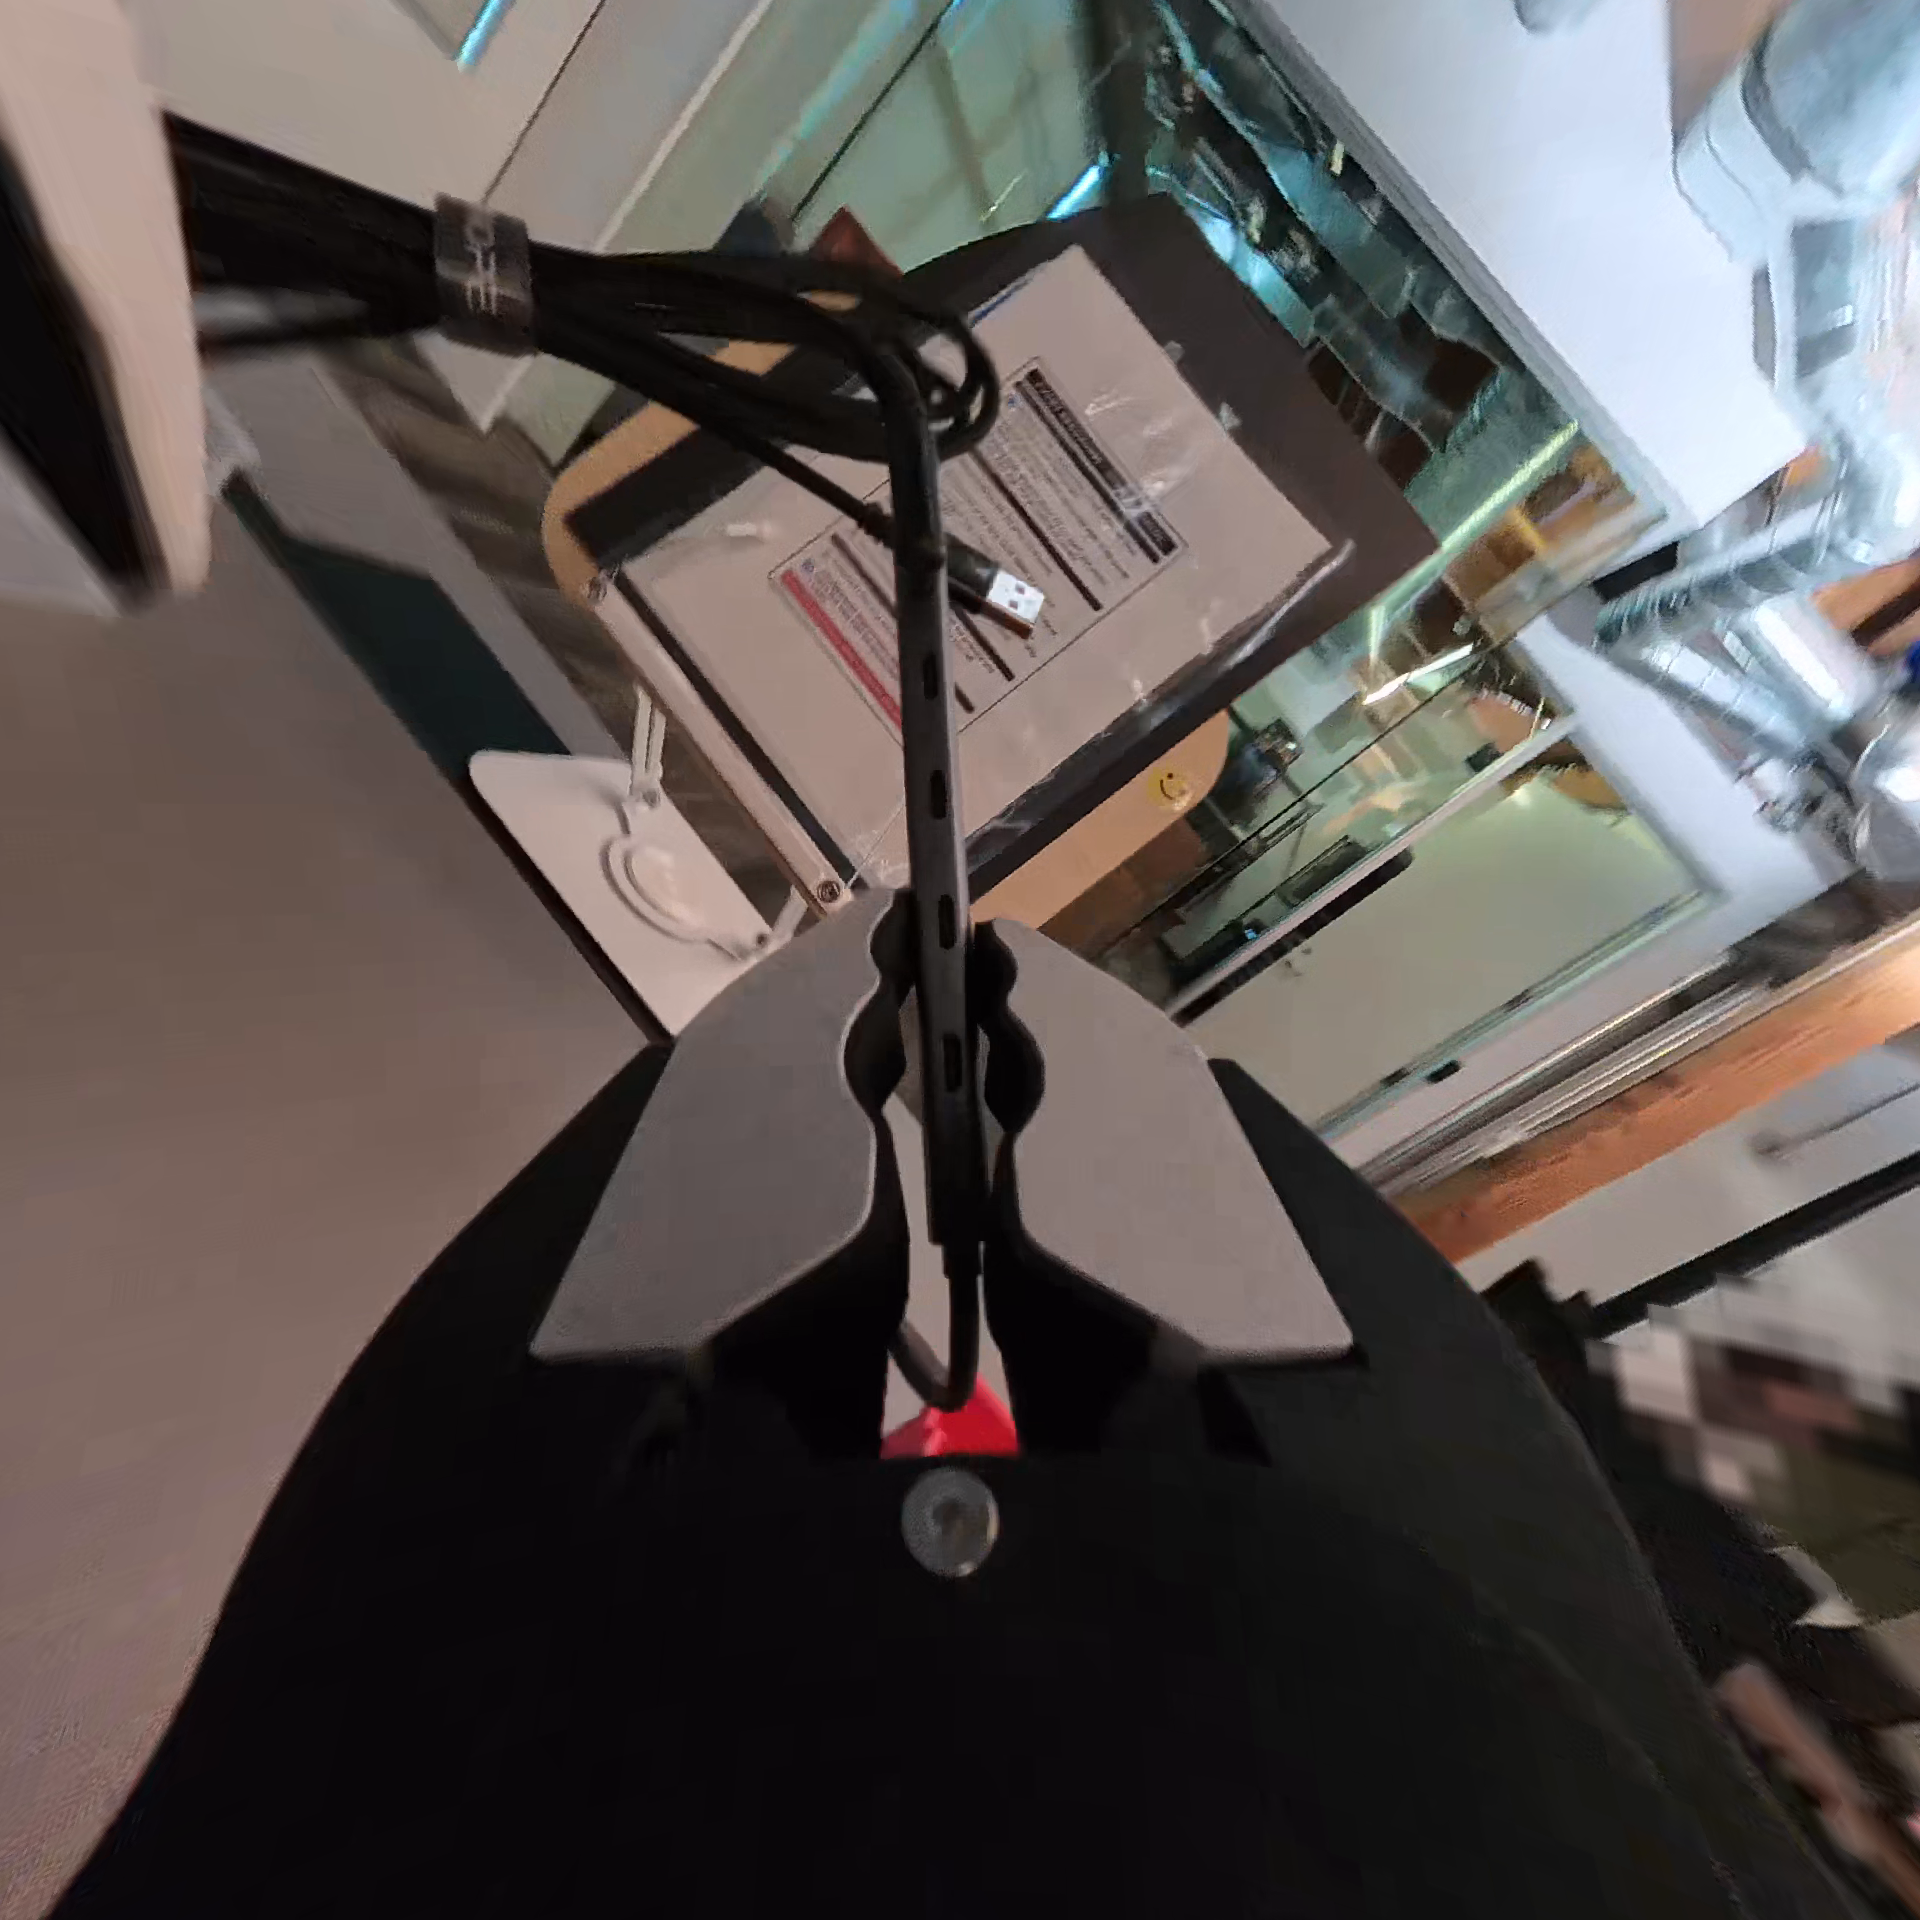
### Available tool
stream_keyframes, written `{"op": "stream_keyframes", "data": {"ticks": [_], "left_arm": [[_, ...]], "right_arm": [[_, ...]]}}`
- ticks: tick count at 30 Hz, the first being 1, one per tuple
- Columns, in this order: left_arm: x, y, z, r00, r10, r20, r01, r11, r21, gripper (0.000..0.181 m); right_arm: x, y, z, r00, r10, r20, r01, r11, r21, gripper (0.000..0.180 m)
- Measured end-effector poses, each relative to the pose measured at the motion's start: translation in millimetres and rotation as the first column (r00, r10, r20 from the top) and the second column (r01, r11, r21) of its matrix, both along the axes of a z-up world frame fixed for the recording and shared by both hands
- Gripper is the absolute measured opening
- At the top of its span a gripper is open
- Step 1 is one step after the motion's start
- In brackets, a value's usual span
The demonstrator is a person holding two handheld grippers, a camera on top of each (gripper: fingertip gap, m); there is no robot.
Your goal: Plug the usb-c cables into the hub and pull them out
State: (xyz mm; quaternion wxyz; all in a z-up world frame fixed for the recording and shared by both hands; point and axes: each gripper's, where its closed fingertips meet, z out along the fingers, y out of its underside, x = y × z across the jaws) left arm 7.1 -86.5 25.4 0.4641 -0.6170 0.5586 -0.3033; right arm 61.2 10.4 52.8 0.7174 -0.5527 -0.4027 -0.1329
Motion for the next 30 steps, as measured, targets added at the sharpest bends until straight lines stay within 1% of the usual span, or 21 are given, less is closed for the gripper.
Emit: {"op": "stream_keyframes", "data": {"ticks": [2, 4, 7, 9, 10, 11, 13, 14, 15, 17, 18, 19, 22, 24, 25, 27, 30], "left_arm": [[14, 11, 1, 0.995, 0.071, 0.064, -0.068, 0.996, -0.052, 0.027], [22, 22, 12, 0.970, 0.148, 0.195, -0.130, 0.986, -0.100, 0.028], [17, 38, 33, 0.888, 0.212, 0.407, -0.195, 0.977, -0.084, 0.030], [6, 48, 44, 0.826, 0.239, 0.510, -0.232, 0.970, -0.079, 0.033], [2, 52, 47, 0.802, 0.250, 0.542, -0.238, 0.967, -0.093, 0.038], [-2, 55, 50, 0.783, 0.260, 0.565, -0.238, 0.965, -0.114, 0.043], [-8, 62, 51, 0.751, 0.294, 0.592, -0.234, 0.956, -0.178, 0.050], [-10, 66, 50, 0.733, 0.317, 0.602, -0.228, 0.948, -0.223, 0.057], [-13, 70, 50, 0.710, 0.339, 0.617, -0.212, 0.939, -0.273, 0.064], [-13, 74, 46, 0.670, 0.367, 0.645, -0.131, 0.914, -0.384, 0.068], [-11, 75, 43, 0.657, 0.378, 0.652, -0.088, 0.897, -0.432, 0.064], [-9, 76, 41, 0.644, 0.382, 0.663, -0.046, 0.884, -0.464, 0.068], [-6, 73, 42, 0.602, 0.354, 0.716, 0.057, 0.875, -0.481, 0.062], [-9, 69, 48, 0.573, 0.332, 0.749, 0.109, 0.876, -0.470, 0.043], [-11, 68, 48, 0.578, 0.318, 0.751, 0.123, 0.876, -0.466, 0.025], [-11, 69, 44, 0.621, 0.302, 0.723, 0.109, 0.881, -0.461, 0.024], [-15, 77, 39, 0.699, 0.278, 0.659, 0.025, 0.911, -0.412, 0.024]], "right_arm": [[3, -3, 10, 0.993, 0.025, -0.119, -0.027, 0.999, -0.019, 0.011], [3, -6, 18, 0.969, 0.061, -0.240, -0.074, 0.996, -0.044, 0.010], [-3, -11, 25, 0.891, 0.154, -0.428, -0.207, 0.975, -0.080, 0.011], [-11, -16, 28, 0.816, 0.219, -0.535, -0.302, 0.951, -0.071, 0.011], [-15, -17, 28, 0.791, 0.235, -0.565, -0.329, 0.942, -0.068, 0.010], [-19, -18, 26, 0.785, 0.240, -0.571, -0.329, 0.942, -0.058, 0.011], [-25, -19, 22, 0.808, 0.230, -0.542, -0.285, 0.958, -0.018, 0.010], [-29, -20, 21, 0.822, 0.224, -0.523, -0.258, 0.966, 0.008, 0.010], [-33, -22, 20, 0.832, 0.221, -0.509, -0.240, 0.970, 0.029, 0.012], [-44, -27, 17, 0.843, 0.214, -0.493, -0.207, 0.976, 0.069, 0.011], [-49, -29, 15, 0.848, 0.211, -0.487, -0.193, 0.977, 0.086, 0.012], [-54, -32, 13, 0.852, 0.211, -0.478, -0.184, 0.977, 0.105, 0.010], [-67, -36, 7, 0.873, 0.205, -0.443, -0.165, 0.978, 0.127, 0.010], [-71, -36, 4, 0.865, 0.196, -0.462, -0.153, 0.980, 0.130, 0.011], [-73, -36, 2, 0.858, 0.197, -0.474, -0.153, 0.980, 0.131, 0.011], [-75, -34, -4, 0.852, 0.177, -0.492, -0.125, 0.983, 0.137, 0.011], [-85, -26, -17, 0.849, 0.178, -0.497, -0.158, 0.984, 0.082, 0.014]]}}
